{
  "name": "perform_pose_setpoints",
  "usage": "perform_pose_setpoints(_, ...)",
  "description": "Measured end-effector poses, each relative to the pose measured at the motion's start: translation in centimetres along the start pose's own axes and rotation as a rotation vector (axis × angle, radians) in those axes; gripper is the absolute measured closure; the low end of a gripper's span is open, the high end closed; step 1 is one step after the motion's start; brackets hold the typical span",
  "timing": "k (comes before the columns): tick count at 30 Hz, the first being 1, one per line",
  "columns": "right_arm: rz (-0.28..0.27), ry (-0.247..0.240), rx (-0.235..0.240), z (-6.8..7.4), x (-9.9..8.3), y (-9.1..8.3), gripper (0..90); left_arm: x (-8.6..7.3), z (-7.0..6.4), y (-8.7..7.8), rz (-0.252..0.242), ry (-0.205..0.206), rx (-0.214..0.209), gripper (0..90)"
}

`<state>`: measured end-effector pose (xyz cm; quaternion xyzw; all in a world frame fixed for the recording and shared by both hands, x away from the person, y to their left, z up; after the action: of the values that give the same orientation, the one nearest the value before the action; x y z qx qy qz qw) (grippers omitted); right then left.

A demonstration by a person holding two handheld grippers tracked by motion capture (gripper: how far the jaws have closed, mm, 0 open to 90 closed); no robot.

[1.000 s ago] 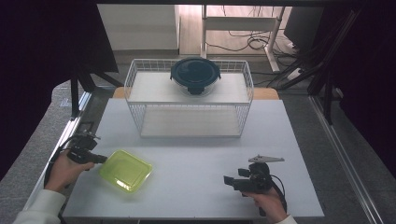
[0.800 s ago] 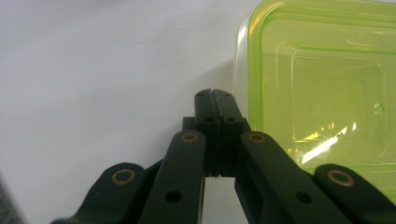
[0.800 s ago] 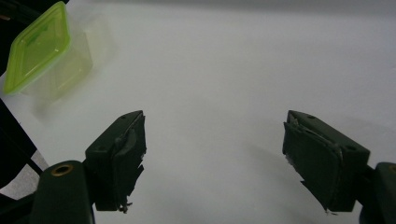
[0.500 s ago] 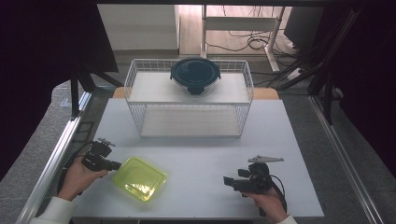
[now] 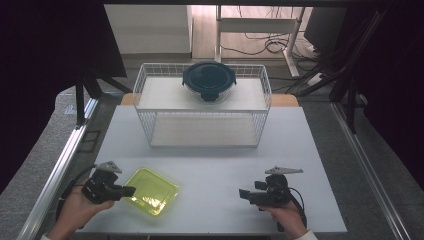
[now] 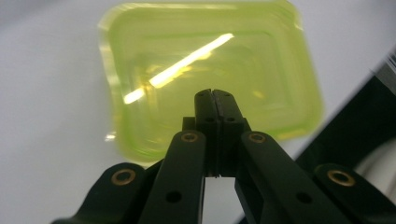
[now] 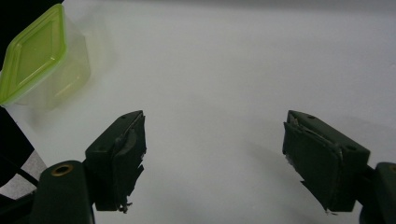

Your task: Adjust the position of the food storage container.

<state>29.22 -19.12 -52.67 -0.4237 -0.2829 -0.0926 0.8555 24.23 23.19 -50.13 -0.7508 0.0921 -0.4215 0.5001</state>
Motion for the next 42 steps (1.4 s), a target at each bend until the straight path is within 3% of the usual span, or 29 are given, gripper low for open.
perform_pose_setpoints(8, 0.001, 0.003, 0.001, 0.0, 0.0, 0.1, 21.3, -1.6, -3.8, 1.0, 0.09, 0.078, -0.06, 90.0)
perform_pose_setpoints(13, 0.001, 0.006, 0.0, -0.1, 0.0, 0.1, 21.2, -2.1, -4.9, 2.0, 0.125, 0.099, -0.068, 90.0)
perform_pose_setpoints(15, 0.004, 0.006, -0.003, -0.1, 0.0, 0.1, 21.3, -2.4, -5.2, 3.1, 0.136, 0.1, -0.068, 90.0)
perform_pose_setpoints(17, 0.005, 0.005, -0.006, -0.2, 0.0, 0.1, 21.3, -2.3, -5.2, 3.5, 0.136, 0.095, -0.065, 90.0)
perform_pose_setpoints(28, 0.01, 0.009, -0.006, -0.2, 0.0, 0.1, 21.5, -0.9, -5.7, 6.2, 0.028, 0.044, -0.012, 90.0)
perform_pose_setpoints(35, 0.014, 0.002, -0.01, -0.2, -0.1, 0.2, 21.6, 0.1, -6.1, 7.7, 0.003, 0.03, -0.018, 90.0)
perform_pose_setpoints(39, 0.009, 0.005, -0.012, -0.3, -0.1, 0.1, 21.6, 0.0, -6.4, 7.7, 0.002, 0.028, -0.035, 90.0)
perform_pose_setpoints(42, 0.006, 0.007, -0.012, -0.3, -0.1, 0.0, 21.6, -0.1, -6.5, 6.7, 0.001, 0.029, -0.044, 90.0)
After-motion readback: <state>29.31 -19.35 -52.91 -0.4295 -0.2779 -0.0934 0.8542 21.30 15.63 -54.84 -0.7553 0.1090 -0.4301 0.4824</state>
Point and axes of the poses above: each handheld gripper's, and its own axes: y roughly forward along the jaws, x roughly out of its top, z roughly to its left, the point moved 5 cm from there along y, roughly forward along the jaws, and after that the axes turned 11 degrees about y, right-handed, at the moved point
